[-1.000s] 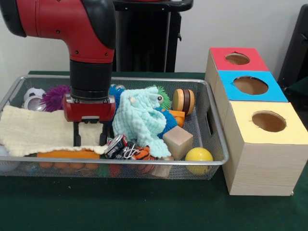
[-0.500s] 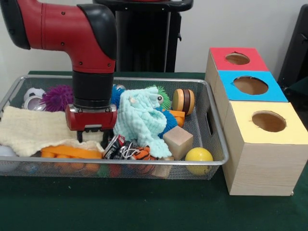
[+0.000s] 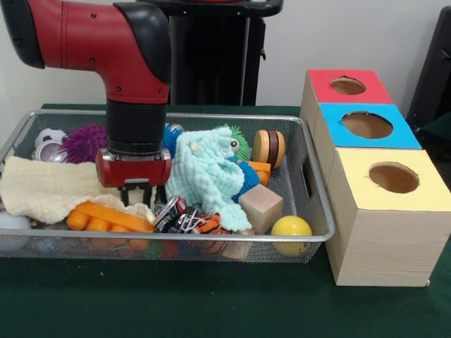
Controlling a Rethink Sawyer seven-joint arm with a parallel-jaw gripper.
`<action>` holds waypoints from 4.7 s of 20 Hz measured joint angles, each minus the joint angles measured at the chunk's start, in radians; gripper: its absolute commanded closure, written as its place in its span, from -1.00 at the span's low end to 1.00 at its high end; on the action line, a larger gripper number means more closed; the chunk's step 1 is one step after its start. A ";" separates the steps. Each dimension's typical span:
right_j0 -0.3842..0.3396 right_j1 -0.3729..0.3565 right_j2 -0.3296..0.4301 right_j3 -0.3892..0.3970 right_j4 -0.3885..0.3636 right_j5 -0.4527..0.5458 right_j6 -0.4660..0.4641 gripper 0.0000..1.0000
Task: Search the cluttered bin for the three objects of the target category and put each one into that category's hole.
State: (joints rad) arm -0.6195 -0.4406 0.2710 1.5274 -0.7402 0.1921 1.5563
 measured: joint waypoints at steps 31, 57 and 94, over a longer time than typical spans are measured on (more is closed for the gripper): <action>-0.130 -0.257 0.246 0.411 0.764 0.362 0.000 1.00; -0.019 -0.418 0.246 0.491 0.937 0.397 0.000 1.00; 0.069 -0.429 0.139 0.288 0.345 0.488 0.000 -1.00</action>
State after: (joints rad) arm -0.5500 -0.8698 0.4102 1.8154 -0.3954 0.6801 1.5563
